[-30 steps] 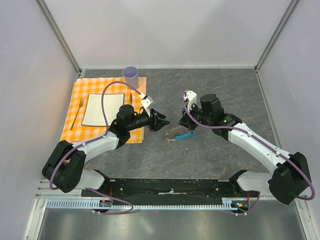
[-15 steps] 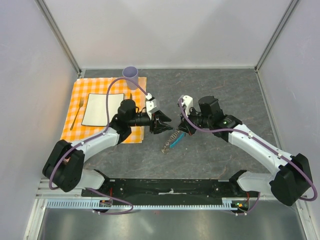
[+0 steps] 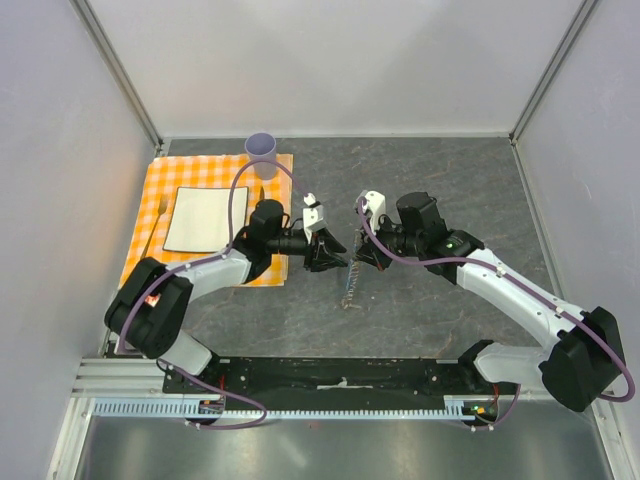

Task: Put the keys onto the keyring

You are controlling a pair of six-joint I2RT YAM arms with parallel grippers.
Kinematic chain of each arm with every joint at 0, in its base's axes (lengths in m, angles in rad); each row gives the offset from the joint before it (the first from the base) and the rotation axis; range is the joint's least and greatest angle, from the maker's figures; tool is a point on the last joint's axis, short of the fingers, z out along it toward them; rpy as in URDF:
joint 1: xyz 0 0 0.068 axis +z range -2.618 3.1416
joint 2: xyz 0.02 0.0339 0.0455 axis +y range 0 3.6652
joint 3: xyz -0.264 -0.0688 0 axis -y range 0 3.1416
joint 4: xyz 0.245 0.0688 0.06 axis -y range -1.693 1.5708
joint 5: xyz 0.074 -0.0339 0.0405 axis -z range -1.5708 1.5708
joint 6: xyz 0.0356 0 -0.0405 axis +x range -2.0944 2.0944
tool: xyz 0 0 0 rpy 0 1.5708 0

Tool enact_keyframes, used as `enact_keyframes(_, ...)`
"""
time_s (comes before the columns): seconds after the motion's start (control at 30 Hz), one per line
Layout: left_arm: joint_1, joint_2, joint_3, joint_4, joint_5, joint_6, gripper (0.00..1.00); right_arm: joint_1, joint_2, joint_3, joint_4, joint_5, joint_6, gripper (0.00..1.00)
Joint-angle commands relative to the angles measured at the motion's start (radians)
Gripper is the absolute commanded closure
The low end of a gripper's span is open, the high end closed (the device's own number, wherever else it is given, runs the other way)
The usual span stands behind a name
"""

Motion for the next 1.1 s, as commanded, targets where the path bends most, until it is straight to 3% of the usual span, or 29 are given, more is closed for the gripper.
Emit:
enact_keyframes(0.0, -0.002, 0.024, 0.034, 0.088, 0.054, 0.027, 0.51, 0.005, -0.019, 0.013, 0.063, -0.009, -0.011, 1.0)
enact_keyframes(0.43, -0.002, 0.064, 0.058, 0.142, 0.119, -0.025, 0.61, 0.005, -0.005, 0.007, 0.076, -0.018, -0.008, 1.0)
enact_keyframes(0.6, -0.005, 0.064, 0.06, 0.147, 0.141, -0.044, 0.76, 0.007, -0.005, 0.005, 0.079, -0.014, -0.006, 1.0)
enact_keyframes(0.97, -0.01, 0.049, 0.063, 0.131, 0.172, -0.052, 0.98, 0.007, 0.002, -0.001, 0.09, 0.015, 0.006, 1.0)
enact_keyframes(1.07, -0.01, 0.035, 0.054, 0.134, 0.15, -0.049, 0.98, 0.005, -0.001, -0.003, 0.095, 0.046, 0.02, 1.0)
